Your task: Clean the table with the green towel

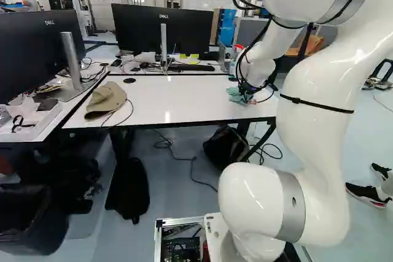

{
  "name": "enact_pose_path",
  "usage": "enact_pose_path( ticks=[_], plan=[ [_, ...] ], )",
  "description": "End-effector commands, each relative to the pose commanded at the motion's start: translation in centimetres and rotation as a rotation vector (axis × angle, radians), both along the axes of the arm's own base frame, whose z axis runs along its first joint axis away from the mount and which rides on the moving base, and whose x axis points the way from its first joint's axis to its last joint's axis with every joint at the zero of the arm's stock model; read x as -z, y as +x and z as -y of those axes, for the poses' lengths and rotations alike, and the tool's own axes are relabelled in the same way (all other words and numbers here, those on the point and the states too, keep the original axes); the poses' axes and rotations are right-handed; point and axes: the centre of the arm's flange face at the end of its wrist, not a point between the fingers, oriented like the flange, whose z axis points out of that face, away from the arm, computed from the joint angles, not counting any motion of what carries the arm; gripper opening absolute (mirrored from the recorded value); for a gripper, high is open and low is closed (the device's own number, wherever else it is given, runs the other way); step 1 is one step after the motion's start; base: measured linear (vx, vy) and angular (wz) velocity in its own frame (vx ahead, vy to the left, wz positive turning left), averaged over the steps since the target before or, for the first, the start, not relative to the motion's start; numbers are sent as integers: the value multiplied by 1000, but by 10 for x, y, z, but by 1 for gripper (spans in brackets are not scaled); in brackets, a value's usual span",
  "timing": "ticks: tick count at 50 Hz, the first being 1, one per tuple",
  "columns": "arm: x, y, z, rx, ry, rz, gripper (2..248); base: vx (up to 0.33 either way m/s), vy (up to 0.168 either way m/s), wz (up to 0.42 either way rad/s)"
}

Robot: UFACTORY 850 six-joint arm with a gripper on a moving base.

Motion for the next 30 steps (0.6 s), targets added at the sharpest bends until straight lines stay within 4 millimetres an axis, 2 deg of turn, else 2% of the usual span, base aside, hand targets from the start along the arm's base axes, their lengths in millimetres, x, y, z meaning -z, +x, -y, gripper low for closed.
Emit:
enact_pose_path(
  ticks=[14,21,30],
  plan=[
    [0,-5,2,7,3,-8,42,0,0,0],
    [0,-5,11,23,2,-6,42,0,0,0],
    [1,4,24,39,0,0,42,0,0,0]
  ],
)
